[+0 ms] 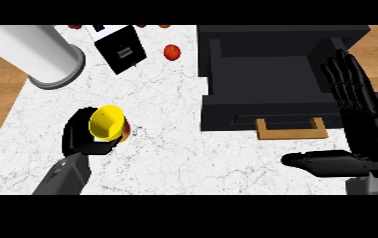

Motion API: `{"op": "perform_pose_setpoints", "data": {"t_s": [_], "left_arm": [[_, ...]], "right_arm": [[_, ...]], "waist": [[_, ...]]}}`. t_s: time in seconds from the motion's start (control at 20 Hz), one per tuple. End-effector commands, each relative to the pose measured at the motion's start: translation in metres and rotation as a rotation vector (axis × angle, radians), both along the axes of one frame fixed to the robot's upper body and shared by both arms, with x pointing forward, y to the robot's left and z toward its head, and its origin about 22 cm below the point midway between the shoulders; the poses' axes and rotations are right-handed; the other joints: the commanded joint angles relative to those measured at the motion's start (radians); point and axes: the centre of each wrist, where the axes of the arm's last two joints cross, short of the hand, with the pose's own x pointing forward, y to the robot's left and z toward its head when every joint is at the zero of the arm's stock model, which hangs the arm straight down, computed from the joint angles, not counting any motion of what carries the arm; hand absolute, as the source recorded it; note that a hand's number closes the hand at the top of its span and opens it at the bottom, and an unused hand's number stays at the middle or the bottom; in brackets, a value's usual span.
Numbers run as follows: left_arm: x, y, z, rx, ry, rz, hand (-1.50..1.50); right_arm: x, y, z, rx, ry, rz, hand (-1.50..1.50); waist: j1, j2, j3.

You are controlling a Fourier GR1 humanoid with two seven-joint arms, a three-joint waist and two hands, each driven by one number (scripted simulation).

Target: Pick up the cup, place it into the drawer and close the drawer

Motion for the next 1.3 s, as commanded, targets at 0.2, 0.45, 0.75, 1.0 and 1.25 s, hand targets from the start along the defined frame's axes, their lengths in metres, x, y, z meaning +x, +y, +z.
{"op": "perform_pose_setpoints", "data": {"t_s": [0.2, 0.45, 0.75, 1.0, 1.25], "left_arm": [[0.027, 0.005, 0.029, -0.036, -0.284, -0.049, 1.50], [0.062, -0.040, 0.060, 0.011, -0.286, -0.223, 1.50], [0.091, -0.082, 0.125, 0.101, -0.367, -0.232, 1.50], [0.113, -0.128, 0.193, 0.141, -0.383, -0.275, 1.50], [0.123, -0.167, 0.248, 0.191, -0.386, -0.332, 1.50]], "right_arm": [[-0.005, -0.009, -0.003, 0.000, 0.010, -0.020, -1.50], [-0.011, -0.017, -0.004, 0.009, 0.014, -0.025, -1.50], [-0.013, -0.018, -0.004, -0.015, 0.025, -0.047, -1.50], [-0.014, -0.025, 0.001, -0.004, 0.027, -0.040, -1.50], [-0.015, -0.035, -0.015, -0.008, 0.013, -0.046, -1.50]], "waist": [[0.011, -0.006, 0.002], [0.022, -0.014, 0.004], [0.035, -0.018, 0.005], [0.026, -0.016, 0.004], [0.016, -0.011, 0.004]]}}
